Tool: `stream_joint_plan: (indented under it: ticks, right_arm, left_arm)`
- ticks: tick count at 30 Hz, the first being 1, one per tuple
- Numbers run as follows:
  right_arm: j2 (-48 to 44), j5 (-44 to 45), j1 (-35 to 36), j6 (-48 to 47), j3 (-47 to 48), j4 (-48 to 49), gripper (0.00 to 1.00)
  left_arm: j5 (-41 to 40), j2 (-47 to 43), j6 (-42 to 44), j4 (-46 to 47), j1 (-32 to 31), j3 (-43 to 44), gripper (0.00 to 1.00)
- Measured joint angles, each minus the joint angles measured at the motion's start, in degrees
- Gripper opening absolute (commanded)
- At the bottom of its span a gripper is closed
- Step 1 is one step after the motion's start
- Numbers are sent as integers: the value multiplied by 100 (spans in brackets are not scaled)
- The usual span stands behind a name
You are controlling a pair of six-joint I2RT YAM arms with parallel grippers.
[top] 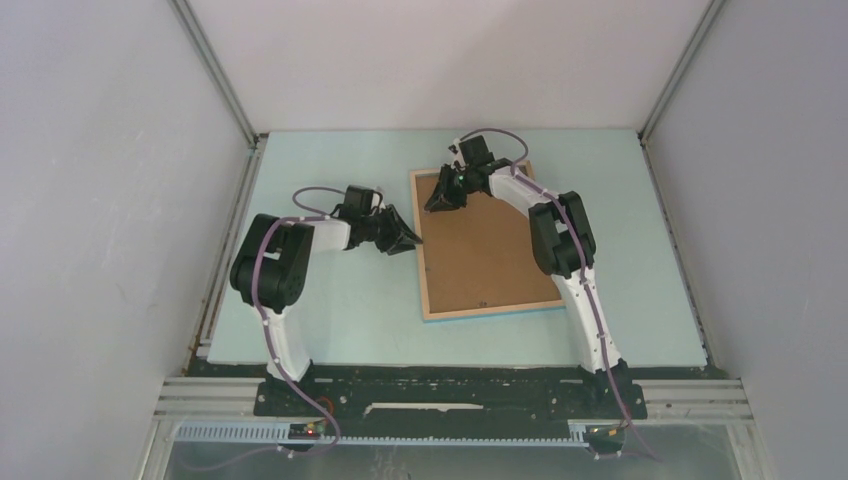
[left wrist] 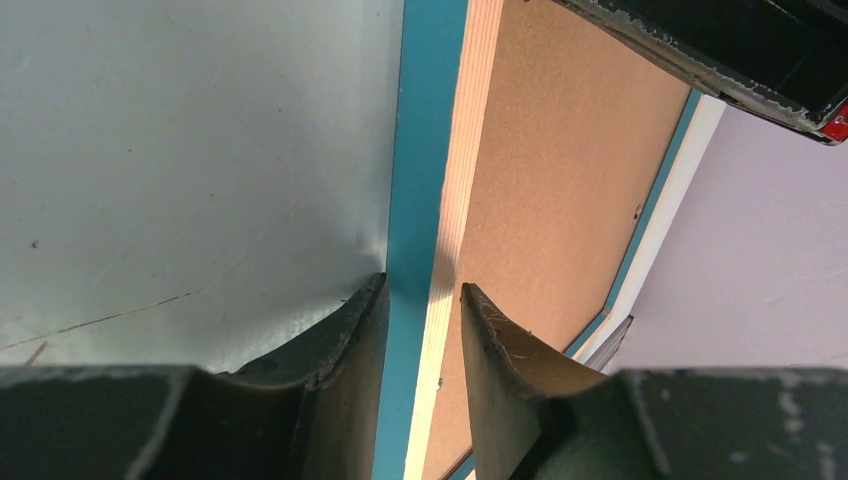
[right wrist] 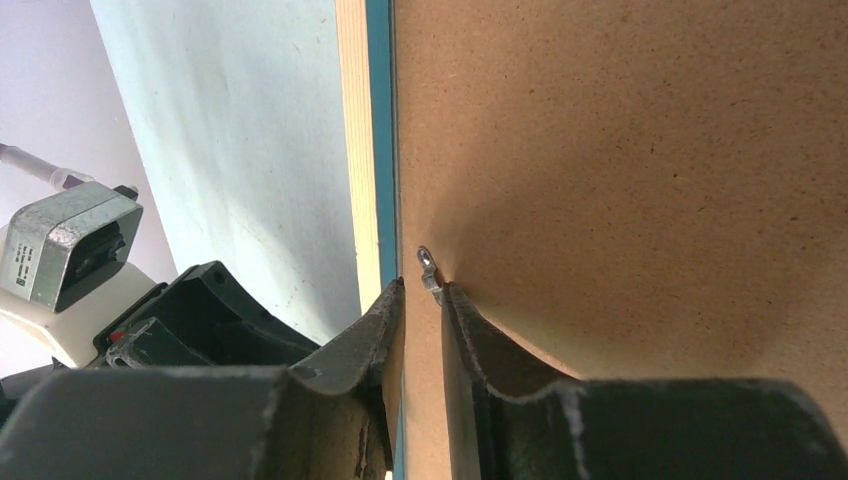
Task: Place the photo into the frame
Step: Install the photo frame at the center of the board.
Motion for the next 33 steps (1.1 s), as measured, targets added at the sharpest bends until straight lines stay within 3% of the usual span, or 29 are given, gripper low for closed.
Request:
stream_joint_plan:
  ticks: [6,19,33]
  right_arm:
    - [35,-94,39,79,0,55,18]
    - [127,-243,74,457,-20,444,13]
    - [-50,-323,-146,509,-284,538,22]
  left_arm:
    - [2,2,2,37,0,0,37]
    - [42,2,2,39,0,0,35]
    - [50,2,-2,94,0,-2,34]
